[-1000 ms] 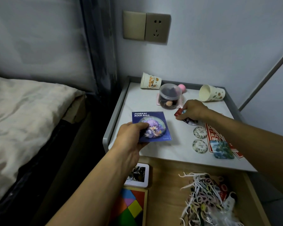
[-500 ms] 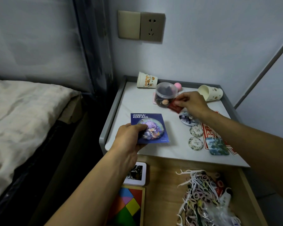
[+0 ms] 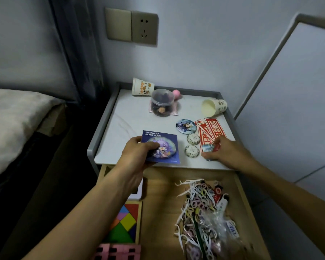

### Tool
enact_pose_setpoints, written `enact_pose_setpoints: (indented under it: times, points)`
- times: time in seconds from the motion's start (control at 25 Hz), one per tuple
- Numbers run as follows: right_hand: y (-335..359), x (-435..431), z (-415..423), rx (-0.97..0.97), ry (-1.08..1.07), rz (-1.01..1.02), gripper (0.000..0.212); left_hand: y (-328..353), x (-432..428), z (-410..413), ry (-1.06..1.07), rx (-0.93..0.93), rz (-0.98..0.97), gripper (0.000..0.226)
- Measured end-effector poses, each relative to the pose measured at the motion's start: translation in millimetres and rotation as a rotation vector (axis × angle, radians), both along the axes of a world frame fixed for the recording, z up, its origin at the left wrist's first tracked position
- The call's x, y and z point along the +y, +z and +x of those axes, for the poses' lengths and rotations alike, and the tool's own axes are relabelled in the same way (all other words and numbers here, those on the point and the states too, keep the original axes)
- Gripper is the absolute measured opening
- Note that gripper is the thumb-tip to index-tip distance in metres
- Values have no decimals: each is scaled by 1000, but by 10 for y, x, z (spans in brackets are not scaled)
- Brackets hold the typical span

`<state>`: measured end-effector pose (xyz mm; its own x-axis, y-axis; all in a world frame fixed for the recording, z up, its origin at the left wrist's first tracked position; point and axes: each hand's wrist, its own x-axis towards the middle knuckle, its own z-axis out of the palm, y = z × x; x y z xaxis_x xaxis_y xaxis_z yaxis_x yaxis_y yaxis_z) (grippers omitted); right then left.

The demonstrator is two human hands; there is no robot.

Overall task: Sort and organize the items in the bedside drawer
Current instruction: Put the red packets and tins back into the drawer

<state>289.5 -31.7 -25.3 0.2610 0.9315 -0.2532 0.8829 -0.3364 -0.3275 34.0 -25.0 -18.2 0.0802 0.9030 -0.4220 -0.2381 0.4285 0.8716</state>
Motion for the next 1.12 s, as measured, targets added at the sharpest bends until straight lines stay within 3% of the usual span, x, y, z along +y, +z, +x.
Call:
enact_pose_setpoints:
  times: [0.16,0.36,0.56,0.8,0.88,0.96,1.04,1.12]
  points:
    - [-133,83,-51,-29,-39,78,57,-27,-94,85,16,19,23,52]
    - [-188,174,-42,-88,-49,13,65,9,-68,118,35,-3,59,55]
    - [-146,193,-84,-235,0,69,67,-52,-68,157,6,81,129,70]
    - [54,19,-135,-284,70,95,47,-7,-156,244,-178,181,163,27]
    - [194,-153,-153,-146,70,138,39,-18,-174,218,-228,275,189,24]
    - [324,-357,-254,162,67,180,31,20,-206,168,-346,391,246,25]
    - [376,-586,-410,519,91,152,23,94,-303,137,-511,391,247,28]
    - [326,-745,-551,699,105,145,20,202,-483,72,-647,383,220,27]
